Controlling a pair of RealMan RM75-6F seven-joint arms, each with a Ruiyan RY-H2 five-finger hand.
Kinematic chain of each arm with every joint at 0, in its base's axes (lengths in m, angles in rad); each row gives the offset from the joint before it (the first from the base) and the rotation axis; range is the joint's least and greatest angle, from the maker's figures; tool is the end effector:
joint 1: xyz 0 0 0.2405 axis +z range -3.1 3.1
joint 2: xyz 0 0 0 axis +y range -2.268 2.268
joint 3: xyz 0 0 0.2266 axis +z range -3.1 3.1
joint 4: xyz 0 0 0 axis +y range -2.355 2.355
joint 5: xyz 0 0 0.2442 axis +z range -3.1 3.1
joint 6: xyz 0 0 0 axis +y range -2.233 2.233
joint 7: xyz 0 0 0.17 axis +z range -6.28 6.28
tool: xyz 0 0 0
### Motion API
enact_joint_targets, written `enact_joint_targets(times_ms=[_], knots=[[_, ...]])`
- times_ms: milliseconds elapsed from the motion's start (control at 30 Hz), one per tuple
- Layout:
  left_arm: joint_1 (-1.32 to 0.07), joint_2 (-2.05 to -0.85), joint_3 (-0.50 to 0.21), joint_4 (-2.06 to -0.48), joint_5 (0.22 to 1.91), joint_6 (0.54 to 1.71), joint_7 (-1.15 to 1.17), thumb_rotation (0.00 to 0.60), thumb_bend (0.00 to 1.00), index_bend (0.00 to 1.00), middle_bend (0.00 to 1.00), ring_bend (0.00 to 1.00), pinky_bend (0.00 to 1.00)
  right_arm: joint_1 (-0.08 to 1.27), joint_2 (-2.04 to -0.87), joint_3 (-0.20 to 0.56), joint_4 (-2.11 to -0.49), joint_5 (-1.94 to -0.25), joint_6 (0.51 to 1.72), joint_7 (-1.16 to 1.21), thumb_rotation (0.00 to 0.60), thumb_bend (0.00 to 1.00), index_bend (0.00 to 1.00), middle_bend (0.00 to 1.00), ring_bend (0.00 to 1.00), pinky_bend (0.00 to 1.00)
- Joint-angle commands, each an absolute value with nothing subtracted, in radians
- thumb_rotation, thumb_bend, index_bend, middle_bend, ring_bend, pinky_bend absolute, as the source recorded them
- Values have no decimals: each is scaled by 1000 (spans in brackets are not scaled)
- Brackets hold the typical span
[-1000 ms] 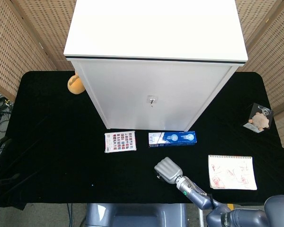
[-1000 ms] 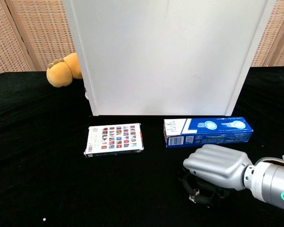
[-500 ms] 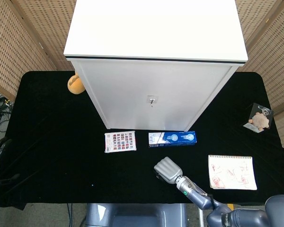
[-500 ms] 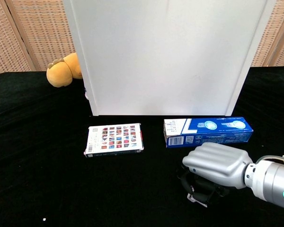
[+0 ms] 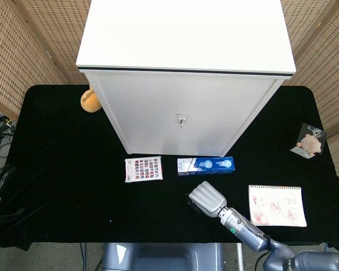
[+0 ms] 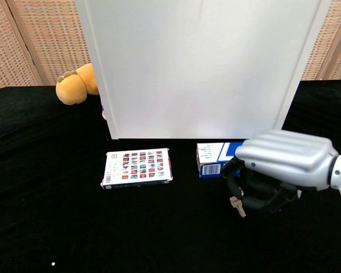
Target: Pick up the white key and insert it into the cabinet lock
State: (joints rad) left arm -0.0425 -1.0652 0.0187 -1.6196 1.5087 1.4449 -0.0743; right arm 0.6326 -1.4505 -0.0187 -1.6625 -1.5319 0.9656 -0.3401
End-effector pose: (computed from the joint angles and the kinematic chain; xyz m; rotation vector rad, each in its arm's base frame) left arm -0.3190 0.1770 0.1138 -1.4058 -1.0288 -0.8273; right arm -0.1151 -0.2497 -0.0755 2.2589 -0.7282 0.9411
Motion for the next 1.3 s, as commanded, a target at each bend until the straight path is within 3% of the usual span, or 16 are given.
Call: enact_joint_targets(times_ms=[33, 267, 733, 1300], knots=[[-42, -1066, 19, -1621, 1511, 1447, -71, 600, 0, 0, 0, 0, 0, 641, -1361, 1, -1749, -1563, 995, -350, 600, 601, 621, 915, 898, 1000], [-42, -1066, 20, -1623, 1513, 1449, -69, 600, 0, 0, 0, 0, 0, 653, -1255, 36, -1847, -1576, 1014, -364, 600, 600, 620, 915, 897, 1000], [-48, -1067, 21, -1620, 1510, 1436, -71, 600, 0, 0, 0, 0, 0, 711, -986, 223, -2039, -1465, 1034, -453, 600, 602, 622, 913, 894, 1000], [-55, -1073, 19, -1617, 1493, 1416, -63, 600, 0, 0, 0, 0, 0, 817, -957, 326, -2006, -1437, 1017, -531, 600, 604, 655, 909, 891, 1000]])
